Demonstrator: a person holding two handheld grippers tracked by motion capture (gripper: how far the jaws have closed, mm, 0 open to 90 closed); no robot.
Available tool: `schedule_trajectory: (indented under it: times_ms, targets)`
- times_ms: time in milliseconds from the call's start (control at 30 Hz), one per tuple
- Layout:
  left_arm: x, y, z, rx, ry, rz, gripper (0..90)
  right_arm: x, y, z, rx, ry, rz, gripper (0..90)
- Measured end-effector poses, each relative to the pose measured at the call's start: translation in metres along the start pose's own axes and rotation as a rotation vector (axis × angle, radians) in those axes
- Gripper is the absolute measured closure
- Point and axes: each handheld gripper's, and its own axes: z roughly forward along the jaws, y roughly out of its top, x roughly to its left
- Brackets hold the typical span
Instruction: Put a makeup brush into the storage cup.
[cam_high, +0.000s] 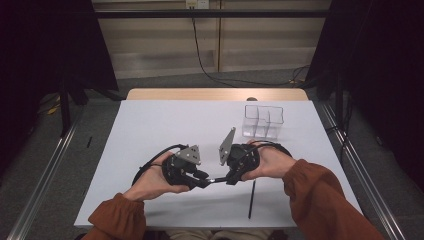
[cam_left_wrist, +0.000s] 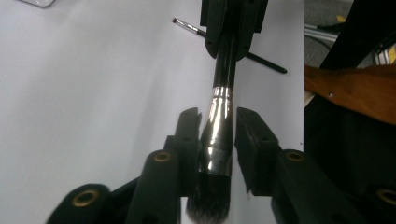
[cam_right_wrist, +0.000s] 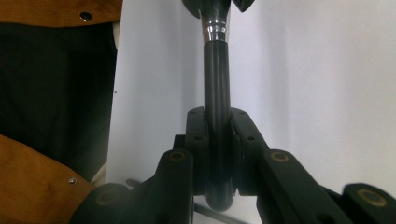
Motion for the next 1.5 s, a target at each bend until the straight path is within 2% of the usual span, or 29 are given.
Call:
schedule_trajectory:
  times_ms: [100,267,333,500,567,700,767,900,1000,1067,1267,1500]
  targets:
    - [0.0,-0.001,0.0,-0.018,0.001,-0.015,62.1,-0.001,-0.001,0.001,-0.004,-0.004,-0.001,79.2]
    - [0.0,-0.003,0.0,-0.052,0.033,-0.034,50.5,-0.001,-0.002,0.001,-0.016,-0.016,-0.011,79.2]
    - [0.0,-0.004,-0.001,-0.069,0.038,-0.043,46.2,0.0,-0.003,0.001,-0.018,-0.02,-0.001,79.2]
    - [-0.001,-0.007,-0.002,-0.08,0.087,-0.051,36.8,0.0,-0.009,-0.001,-0.037,-0.025,0.018,79.2]
    - [-0.001,-0.009,-0.004,-0.082,0.109,-0.062,28.3,0.0,-0.011,-0.001,-0.041,-0.026,0.024,79.2]
    - [0.0,-0.012,-0.007,-0.104,0.145,-0.087,18.2,0.0,-0.018,-0.001,-0.05,-0.034,0.055,79.3]
    - [0.0,-0.013,-0.009,-0.109,0.172,-0.082,13.1,0.0,-0.021,-0.001,-0.052,-0.036,0.064,79.2]
    - [0.001,-0.017,-0.013,-0.133,0.196,-0.102,6.2,0.001,-0.028,-0.003,-0.068,-0.053,0.089,79.2]
    - [0.001,-0.02,-0.016,-0.159,0.209,-0.13,4.8,0.001,-0.031,-0.004,-0.084,-0.051,0.099,79.3]
    - [0.001,-0.023,-0.018,-0.172,0.211,-0.125,4.6,0.002,-0.034,-0.005,-0.097,-0.047,0.1,79.2]
    - [-0.002,-0.029,-0.023,-0.19,0.219,-0.145,6.0,0.003,-0.044,-0.007,-0.145,-0.062,0.128,79.2]
    - [-0.006,-0.037,-0.026,-0.206,0.238,-0.154,6.0,0.008,-0.054,-0.007,-0.176,-0.068,0.157,79.2]
